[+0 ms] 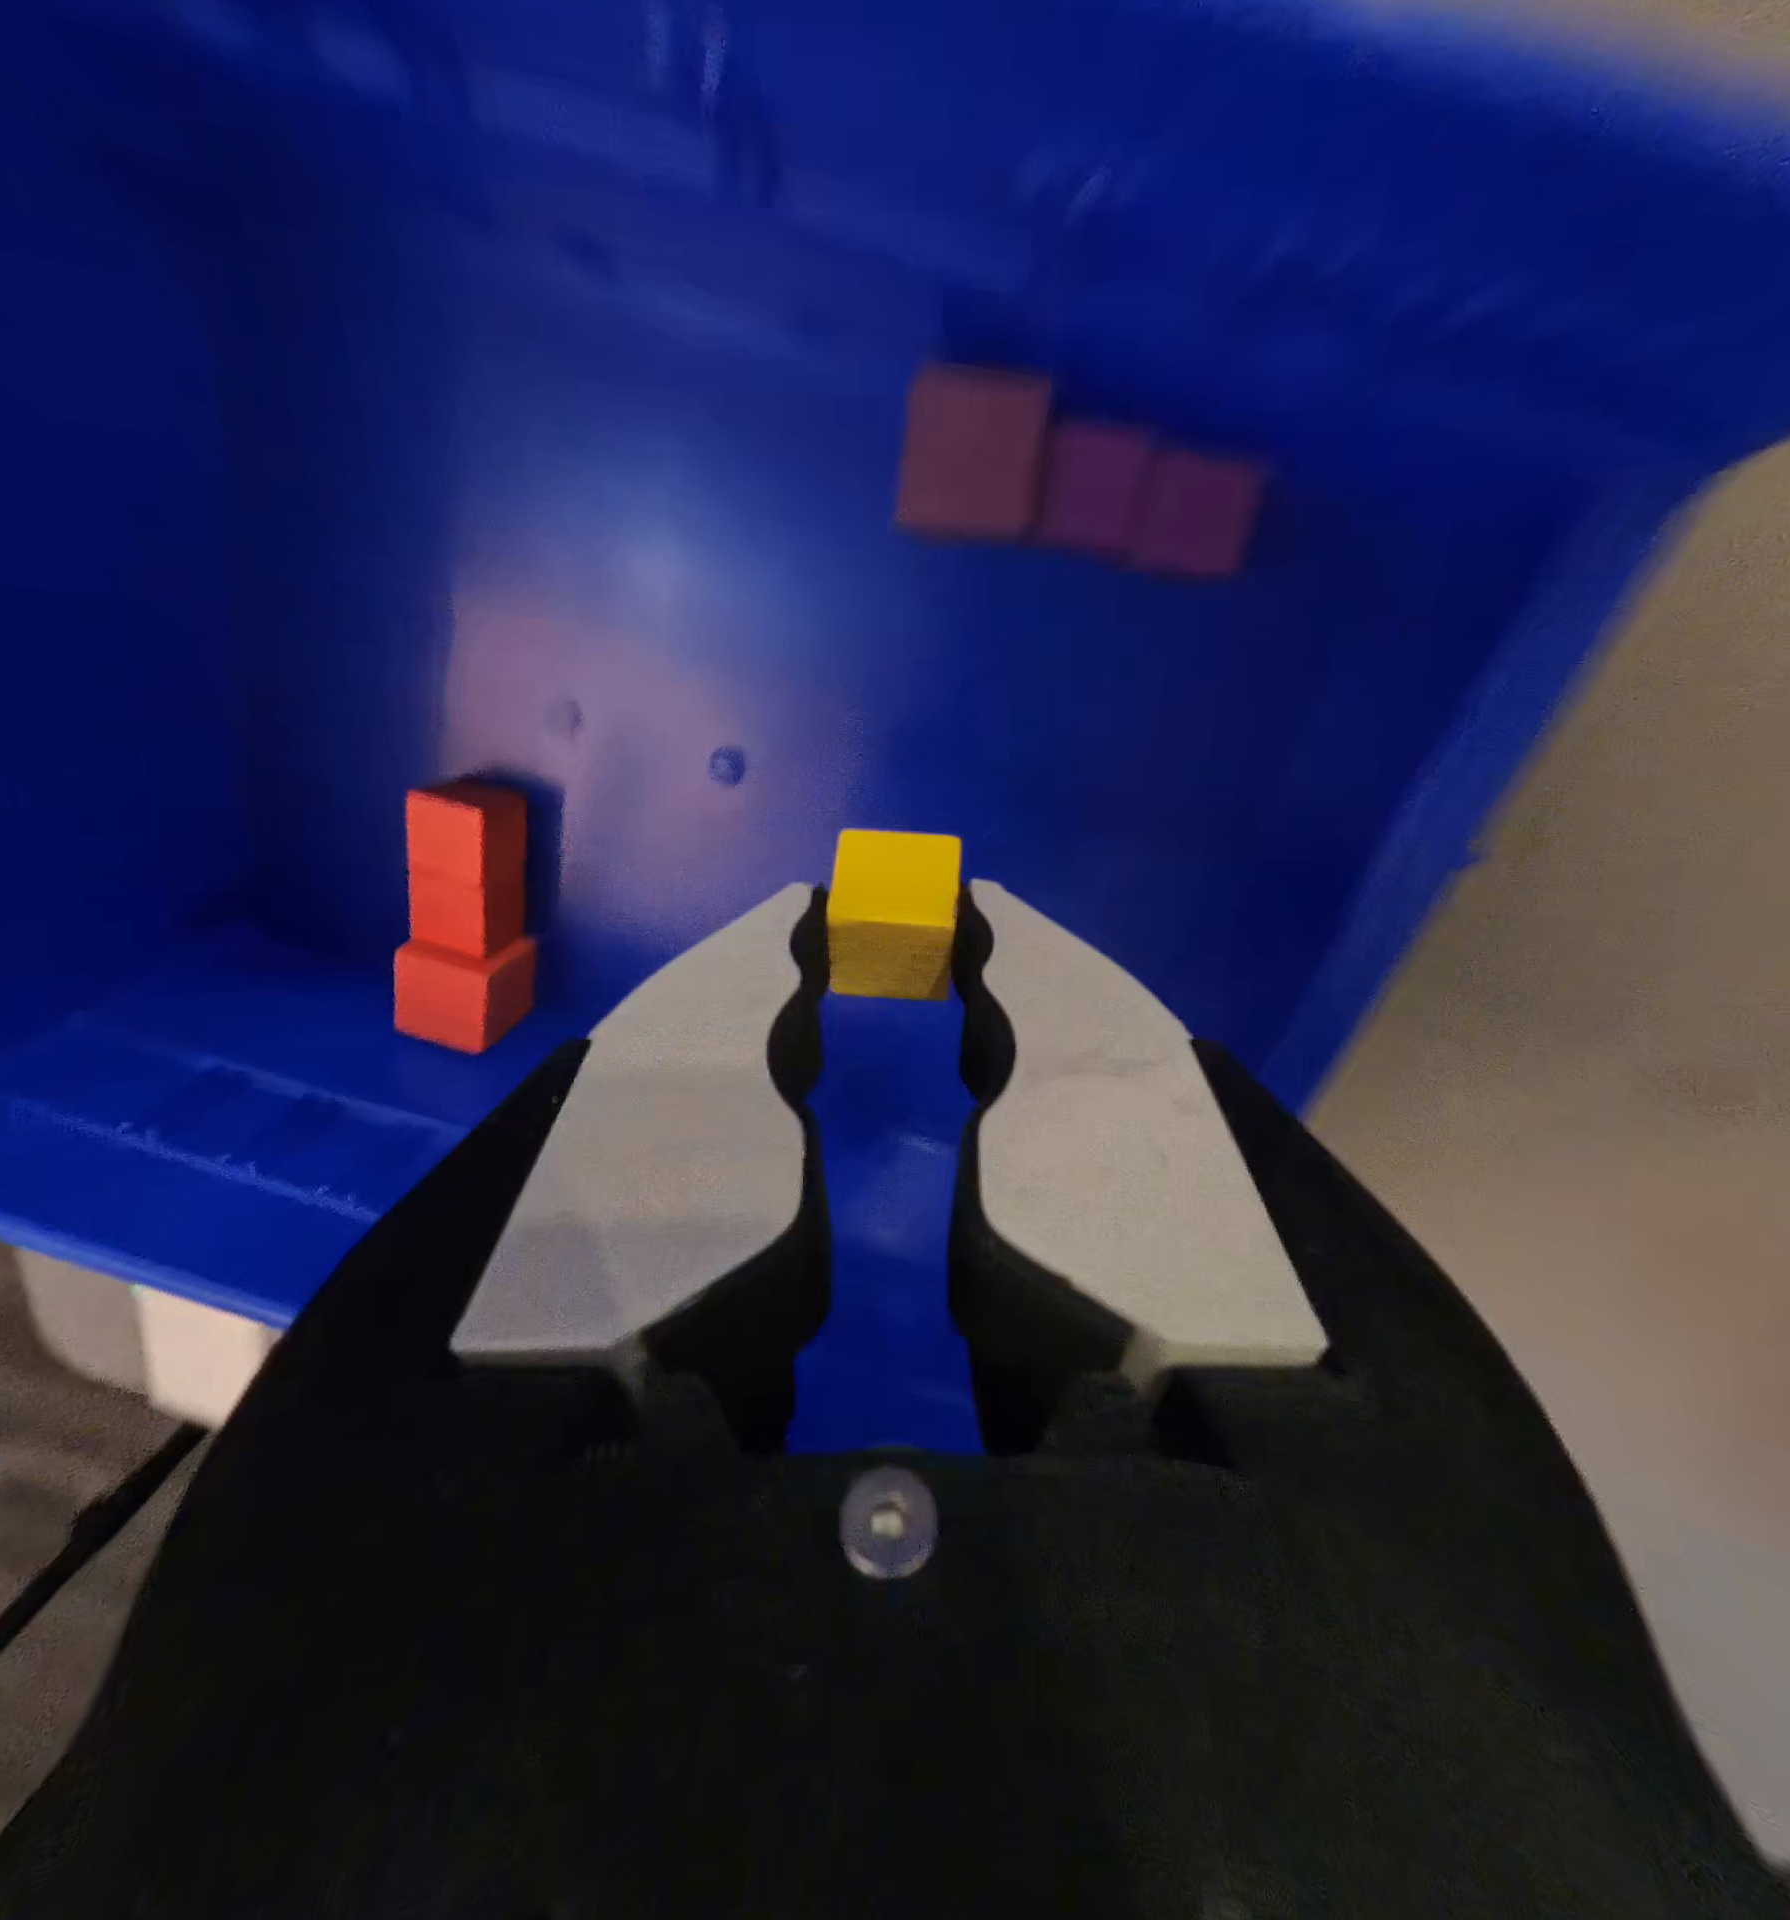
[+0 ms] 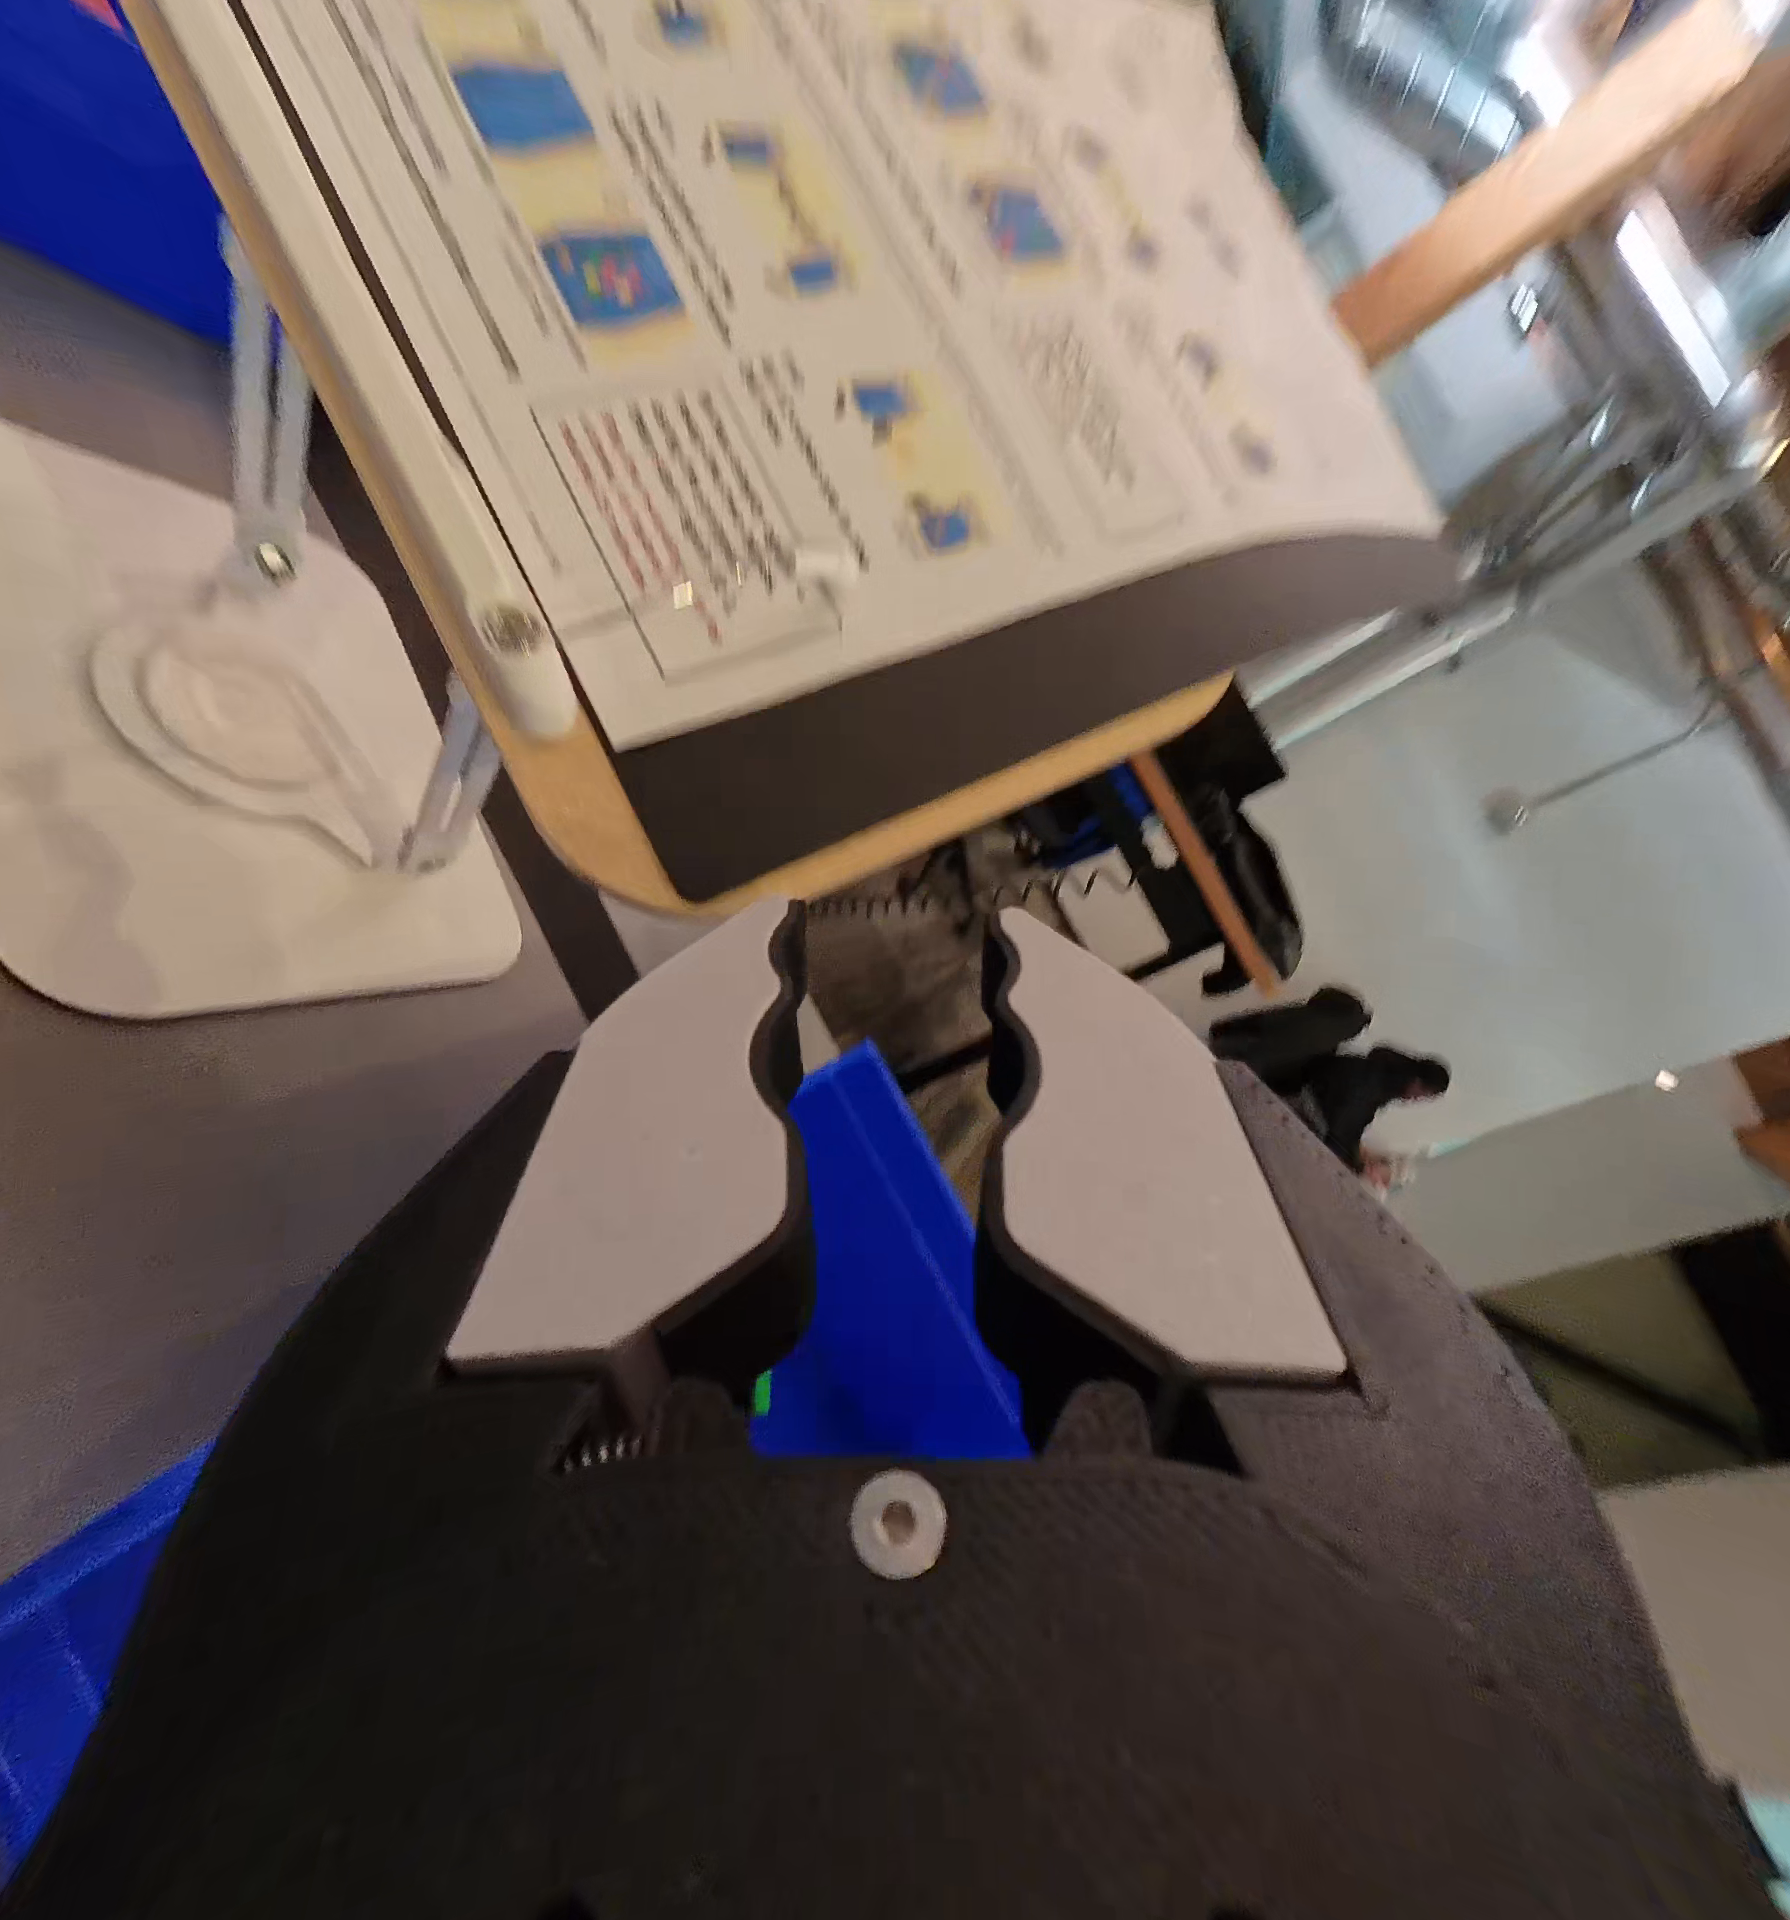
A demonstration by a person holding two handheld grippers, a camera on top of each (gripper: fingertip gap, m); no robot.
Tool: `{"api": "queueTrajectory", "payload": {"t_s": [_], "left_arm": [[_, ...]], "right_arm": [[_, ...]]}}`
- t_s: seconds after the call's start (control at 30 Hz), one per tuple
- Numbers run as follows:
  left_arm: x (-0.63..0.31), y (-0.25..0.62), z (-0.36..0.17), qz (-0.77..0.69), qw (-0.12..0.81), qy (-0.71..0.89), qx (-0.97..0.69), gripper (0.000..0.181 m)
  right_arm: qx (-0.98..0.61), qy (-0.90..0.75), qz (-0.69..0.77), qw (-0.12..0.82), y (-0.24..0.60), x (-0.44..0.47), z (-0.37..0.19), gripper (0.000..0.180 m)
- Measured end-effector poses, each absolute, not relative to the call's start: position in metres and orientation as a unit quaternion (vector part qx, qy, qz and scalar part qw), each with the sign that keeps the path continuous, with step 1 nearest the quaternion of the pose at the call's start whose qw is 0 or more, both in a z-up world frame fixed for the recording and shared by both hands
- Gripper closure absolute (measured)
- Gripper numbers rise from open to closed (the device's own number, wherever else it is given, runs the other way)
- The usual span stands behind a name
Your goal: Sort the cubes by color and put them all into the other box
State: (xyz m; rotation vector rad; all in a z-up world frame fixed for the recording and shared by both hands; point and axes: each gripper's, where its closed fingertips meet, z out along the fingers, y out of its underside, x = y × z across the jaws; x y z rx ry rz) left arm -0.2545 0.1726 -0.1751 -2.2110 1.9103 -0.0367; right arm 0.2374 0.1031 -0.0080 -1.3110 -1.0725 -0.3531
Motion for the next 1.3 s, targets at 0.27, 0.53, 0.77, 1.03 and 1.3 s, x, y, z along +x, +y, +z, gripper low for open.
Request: {"api": "queueTrajectory", "payload": {"t_s": [0.27, 0.53, 0.77, 1.03, 1.3], "left_arm": [[-0.162, 0.054, -0.095, -0.342, 0.278, 0.577, -0.687, 0.159], [-0.071, -0.042, -0.065, -0.566, 0.301, 0.527, -0.558, 0.159], [-0.016, -0.081, -0.072, -0.642, 0.261, 0.523, -0.496, 0.159], [0.003, -0.086, -0.083, -0.661, 0.234, 0.525, -0.483, 0.159], [0.004, -0.094, -0.082, -0.673, 0.216, 0.524, -0.475, 0.159]], "right_arm": [[-0.445, -0.561, -0.089, 0.692, 0.023, 0.139, 0.022, 0.142], [-0.335, -0.665, -0.011, 0.668, -0.053, 0.011, -0.036, 0.133], [-0.320, -0.700, 0.011, 0.638, -0.072, -0.015, -0.070, 0.132], [-0.313, -0.717, 0.019, 0.622, -0.078, -0.019, -0.083, 0.139], [-0.307, -0.719, 0.008, 0.624, -0.082, -0.018, -0.082, 0.158]]}}
